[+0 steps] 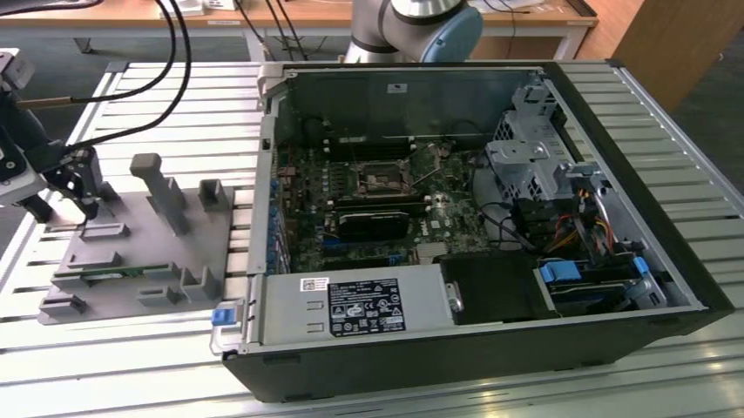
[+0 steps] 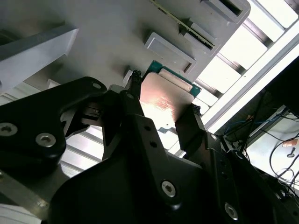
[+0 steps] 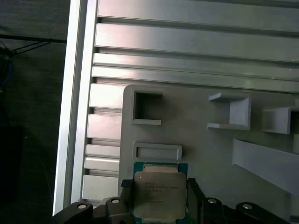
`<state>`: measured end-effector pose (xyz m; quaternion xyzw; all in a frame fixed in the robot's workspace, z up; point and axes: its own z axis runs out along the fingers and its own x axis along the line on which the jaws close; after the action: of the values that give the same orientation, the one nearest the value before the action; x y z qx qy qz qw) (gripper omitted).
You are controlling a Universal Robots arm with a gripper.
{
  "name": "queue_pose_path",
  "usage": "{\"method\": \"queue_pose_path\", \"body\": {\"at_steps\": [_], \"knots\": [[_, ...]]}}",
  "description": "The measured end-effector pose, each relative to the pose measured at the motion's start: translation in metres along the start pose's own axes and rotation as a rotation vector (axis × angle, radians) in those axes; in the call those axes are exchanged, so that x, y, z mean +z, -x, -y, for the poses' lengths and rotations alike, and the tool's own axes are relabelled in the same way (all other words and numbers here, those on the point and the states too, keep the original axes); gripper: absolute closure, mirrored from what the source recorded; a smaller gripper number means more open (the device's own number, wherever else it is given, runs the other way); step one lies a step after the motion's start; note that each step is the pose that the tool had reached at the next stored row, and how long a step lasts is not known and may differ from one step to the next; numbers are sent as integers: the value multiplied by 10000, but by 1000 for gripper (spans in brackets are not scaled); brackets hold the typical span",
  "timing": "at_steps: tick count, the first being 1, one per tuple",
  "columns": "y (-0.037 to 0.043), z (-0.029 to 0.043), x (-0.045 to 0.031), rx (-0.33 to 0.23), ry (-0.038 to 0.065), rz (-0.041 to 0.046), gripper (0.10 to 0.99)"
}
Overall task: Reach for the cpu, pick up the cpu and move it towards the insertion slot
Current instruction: 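Pick up the cpu and move it towards the insertion slot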
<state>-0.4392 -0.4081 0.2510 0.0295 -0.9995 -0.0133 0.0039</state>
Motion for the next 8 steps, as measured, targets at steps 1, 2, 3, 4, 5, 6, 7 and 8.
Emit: {"method": "queue_pose_path", "body": {"at_steps": [1, 2, 3, 4, 5, 6, 7, 8], "knots": [[0, 0, -9, 0, 1, 1, 541], [0, 0, -18, 0, 0, 0, 541], [0, -1, -26, 0, 0, 0, 541], [0, -1, -35, 0, -1, -1, 541], [0, -1, -41, 0, 0, 0, 541], [0, -1, -48, 0, 0, 0, 541], [0, -1, -54, 0, 0, 0, 541], [0, -2, -60, 0, 0, 0, 541]]}}
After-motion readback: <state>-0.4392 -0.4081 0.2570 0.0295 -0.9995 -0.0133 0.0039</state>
